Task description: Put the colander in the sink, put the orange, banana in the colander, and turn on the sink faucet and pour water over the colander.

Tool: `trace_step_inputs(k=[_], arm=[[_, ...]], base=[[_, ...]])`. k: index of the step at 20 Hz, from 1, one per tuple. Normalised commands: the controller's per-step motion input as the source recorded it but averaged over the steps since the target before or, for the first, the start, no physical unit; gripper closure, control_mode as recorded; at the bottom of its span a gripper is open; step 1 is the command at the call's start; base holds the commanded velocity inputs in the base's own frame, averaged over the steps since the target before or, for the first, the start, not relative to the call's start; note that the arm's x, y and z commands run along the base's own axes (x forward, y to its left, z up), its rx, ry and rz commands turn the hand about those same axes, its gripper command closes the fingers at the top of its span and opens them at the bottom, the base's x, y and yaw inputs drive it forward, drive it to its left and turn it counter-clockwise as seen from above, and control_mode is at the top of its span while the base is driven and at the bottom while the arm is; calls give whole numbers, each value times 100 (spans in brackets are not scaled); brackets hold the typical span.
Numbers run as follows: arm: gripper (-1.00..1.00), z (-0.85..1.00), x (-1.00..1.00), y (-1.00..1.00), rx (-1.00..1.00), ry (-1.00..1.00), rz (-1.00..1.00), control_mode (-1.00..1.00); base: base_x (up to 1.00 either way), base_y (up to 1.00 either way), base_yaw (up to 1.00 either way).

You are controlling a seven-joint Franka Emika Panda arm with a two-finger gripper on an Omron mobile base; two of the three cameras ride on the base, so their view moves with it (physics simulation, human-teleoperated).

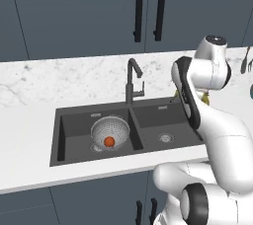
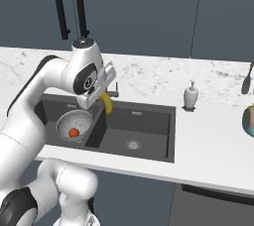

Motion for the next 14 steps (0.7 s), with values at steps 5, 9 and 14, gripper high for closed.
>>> trace_step_inputs(k=[5,9,14], arm=[[100,-1,-5,98,-6,-3,36,-100],[100,0,0,100,-9,-6,30,-100],[100,0,31,100,-12,0,24,-100]], base=[[0,0,0],[0,0,0],[0,0,0]])
